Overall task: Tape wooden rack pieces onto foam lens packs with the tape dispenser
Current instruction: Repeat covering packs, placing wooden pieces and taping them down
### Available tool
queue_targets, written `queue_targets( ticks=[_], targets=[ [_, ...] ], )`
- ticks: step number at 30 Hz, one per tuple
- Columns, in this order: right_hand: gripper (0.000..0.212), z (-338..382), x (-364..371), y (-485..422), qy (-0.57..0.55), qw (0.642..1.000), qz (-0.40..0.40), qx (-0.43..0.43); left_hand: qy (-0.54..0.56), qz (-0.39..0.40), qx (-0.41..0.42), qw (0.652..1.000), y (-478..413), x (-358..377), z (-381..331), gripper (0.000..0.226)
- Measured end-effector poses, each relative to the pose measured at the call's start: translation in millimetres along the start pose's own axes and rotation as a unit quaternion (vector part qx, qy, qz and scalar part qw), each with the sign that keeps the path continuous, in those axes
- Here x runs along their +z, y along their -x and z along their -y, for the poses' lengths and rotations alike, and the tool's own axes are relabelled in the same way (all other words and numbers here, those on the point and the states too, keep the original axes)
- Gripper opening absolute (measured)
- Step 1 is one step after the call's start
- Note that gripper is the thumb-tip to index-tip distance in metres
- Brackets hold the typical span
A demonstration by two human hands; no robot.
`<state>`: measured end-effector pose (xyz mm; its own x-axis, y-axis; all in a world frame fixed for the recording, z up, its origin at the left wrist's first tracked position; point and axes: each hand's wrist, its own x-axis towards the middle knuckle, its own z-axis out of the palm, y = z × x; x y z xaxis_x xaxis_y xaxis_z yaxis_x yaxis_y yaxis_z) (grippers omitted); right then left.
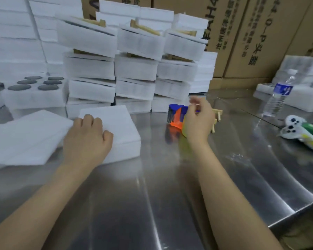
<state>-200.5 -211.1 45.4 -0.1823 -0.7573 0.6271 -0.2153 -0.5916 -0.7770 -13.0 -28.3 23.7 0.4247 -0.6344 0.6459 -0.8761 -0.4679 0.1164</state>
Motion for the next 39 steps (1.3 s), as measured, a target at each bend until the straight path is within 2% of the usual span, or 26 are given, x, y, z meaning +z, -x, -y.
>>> queue_targets(
  ticks=[2,3,6,12,16,20,24,26,29,34,37,39],
  targets=[
    [0.033,-26,-21,-20,0.026,0.987,-0.112,0.110,-0.001,-0.002,0.001,1.000,2,0,-2,0.052],
    [0.035,-41,-30,-27,0.064,0.978,-0.124,0.156,0.001,-0.003,0.001,1.000,2,0,-2,0.051],
    [0.035,-81,-44,-36,0.192,0.950,-0.049,0.240,0.000,-0.019,0.007,1.000,5,0,-1,0.044],
    [0.027,-102,-42,-54,0.249,0.941,0.097,0.208,-0.001,-0.033,0.007,0.999,6,1,0,0.038],
    [0.021,-107,-42,-67,0.291,0.928,0.112,0.205,-0.016,-0.032,0.009,0.999,7,2,0,0.033],
    [0.011,-104,-45,-72,0.192,0.929,0.074,0.308,-0.005,-0.030,-0.013,0.999,6,4,1,0.033],
    [0.008,-106,-43,-75,-0.007,0.913,0.033,0.406,0.001,-0.033,-0.015,0.999,6,4,1,0.034],
    [0.003,-104,-42,-74,-0.073,0.907,-0.001,0.414,-0.001,-0.035,-0.012,0.999,6,4,1,0.032],
    [0.013,-96,-38,-71,-0.083,0.928,-0.029,0.361,0.002,-0.035,-0.017,0.999,6,4,2,0.030],
    [0.018,-66,-37,-60,-0.031,0.986,-0.057,0.157,0.009,-0.043,-0.015,0.999,6,4,3,0.033],
    [0.020,-48,-35,-49,-0.002,0.997,-0.068,0.022,0.015,-0.044,-0.017,0.999,6,4,1,0.030],
    [0.021,-31,-30,-39,-0.022,0.996,-0.067,-0.051,0.025,-0.039,-0.018,0.999,6,1,1,0.033]
  ],
)
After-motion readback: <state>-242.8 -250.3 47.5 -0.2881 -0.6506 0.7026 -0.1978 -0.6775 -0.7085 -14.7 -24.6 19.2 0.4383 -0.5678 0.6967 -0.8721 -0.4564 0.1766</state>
